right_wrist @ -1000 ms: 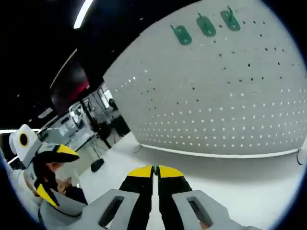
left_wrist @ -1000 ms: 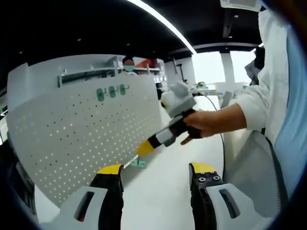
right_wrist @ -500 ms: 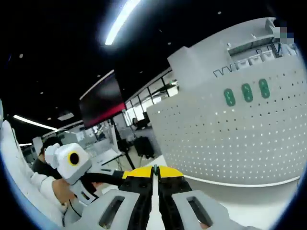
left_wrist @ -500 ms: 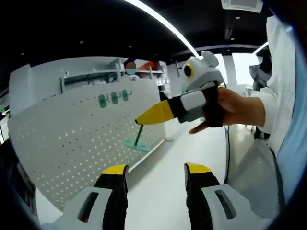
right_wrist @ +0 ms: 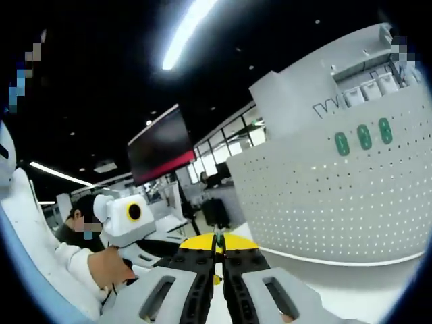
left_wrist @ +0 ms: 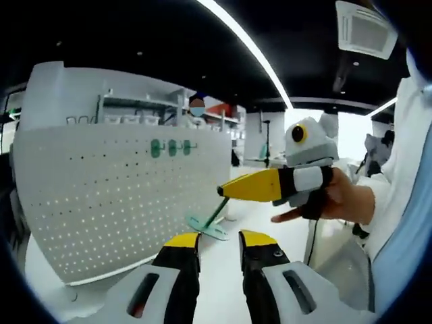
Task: Insert the hook assembly into the mounting plate slot until the hook locks in place.
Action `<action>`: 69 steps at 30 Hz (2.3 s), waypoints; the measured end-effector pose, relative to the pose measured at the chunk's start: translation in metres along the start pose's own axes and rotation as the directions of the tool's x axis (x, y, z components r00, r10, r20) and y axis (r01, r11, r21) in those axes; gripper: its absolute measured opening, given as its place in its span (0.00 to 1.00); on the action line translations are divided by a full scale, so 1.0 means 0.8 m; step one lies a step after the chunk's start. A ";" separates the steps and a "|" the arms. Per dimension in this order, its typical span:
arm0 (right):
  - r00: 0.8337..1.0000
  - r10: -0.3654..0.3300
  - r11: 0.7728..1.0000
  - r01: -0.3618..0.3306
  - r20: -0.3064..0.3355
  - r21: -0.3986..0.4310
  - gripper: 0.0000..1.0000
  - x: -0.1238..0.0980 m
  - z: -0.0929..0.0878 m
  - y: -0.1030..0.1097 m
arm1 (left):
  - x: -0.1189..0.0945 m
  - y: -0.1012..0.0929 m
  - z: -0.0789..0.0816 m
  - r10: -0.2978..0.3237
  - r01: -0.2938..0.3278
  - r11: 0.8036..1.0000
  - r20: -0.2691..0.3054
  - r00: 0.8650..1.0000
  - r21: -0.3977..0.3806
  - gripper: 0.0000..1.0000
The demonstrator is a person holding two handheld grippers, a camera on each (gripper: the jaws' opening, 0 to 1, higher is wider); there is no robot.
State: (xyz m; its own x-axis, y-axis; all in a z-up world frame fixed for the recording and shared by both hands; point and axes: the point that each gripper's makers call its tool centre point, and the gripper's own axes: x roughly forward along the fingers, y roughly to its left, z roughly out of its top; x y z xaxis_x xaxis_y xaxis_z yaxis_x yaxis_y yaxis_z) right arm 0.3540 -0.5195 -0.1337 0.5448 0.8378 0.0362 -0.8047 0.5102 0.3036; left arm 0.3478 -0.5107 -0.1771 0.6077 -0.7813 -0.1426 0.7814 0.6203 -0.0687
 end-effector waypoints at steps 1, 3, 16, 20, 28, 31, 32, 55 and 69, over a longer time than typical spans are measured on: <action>1.000 0.000 1.000 0.000 0.003 -0.005 0.01 0.000 0.001 0.001 | 0.000 0.000 0.001 0.001 -0.001 1.000 0.008 1.000 -0.009 0.18; 1.000 0.006 1.000 -0.006 0.011 -0.007 0.01 0.000 0.003 0.003 | -0.001 0.000 0.003 0.000 0.000 1.000 0.019 1.000 -0.019 0.16; 1.000 0.010 1.000 -0.010 0.000 -0.021 0.01 -0.001 -0.002 0.007 | -0.005 0.011 0.004 0.041 -0.042 0.999 0.010 0.999 0.022 0.06; 1.000 -0.004 0.999 0.003 -0.008 -0.054 0.01 -0.002 -0.003 0.007 | -0.004 0.014 0.004 0.058 -0.058 0.998 0.010 0.998 0.030 0.05; 0.999 -0.046 0.985 0.041 -0.021 -0.167 0.01 -0.006 -0.006 0.005 | -0.005 0.021 0.009 0.100 -0.101 0.994 0.022 0.995 0.040 0.03; 0.998 -0.063 0.978 0.058 -0.019 -0.201 0.01 -0.007 -0.006 0.005 | -0.007 0.023 0.014 0.117 -0.119 0.992 0.043 0.992 0.040 0.02; 0.997 -0.069 0.976 0.063 -0.019 -0.206 0.01 -0.008 -0.007 0.004 | -0.008 0.025 0.016 0.128 -0.130 0.991 0.047 0.991 0.039 0.02; 0.979 -0.202 0.894 0.191 0.015 -0.405 0.08 -0.009 -0.004 -0.008 | 0.000 0.020 0.024 0.166 -0.169 0.985 0.065 0.984 0.040 0.01; 0.976 -0.215 0.895 0.205 0.019 -0.395 0.04 0.000 -0.003 -0.016 | 0.009 0.008 0.026 0.156 -0.159 0.987 0.071 0.985 0.029 0.01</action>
State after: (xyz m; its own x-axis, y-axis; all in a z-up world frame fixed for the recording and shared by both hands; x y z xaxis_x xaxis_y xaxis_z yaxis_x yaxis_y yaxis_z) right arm 0.3640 -0.5256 -0.1401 0.7094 0.7047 -0.0118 -0.7022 0.7053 -0.0970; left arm 0.3603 -0.5136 -0.1578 0.7308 -0.6778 -0.0807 0.6790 0.7340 -0.0161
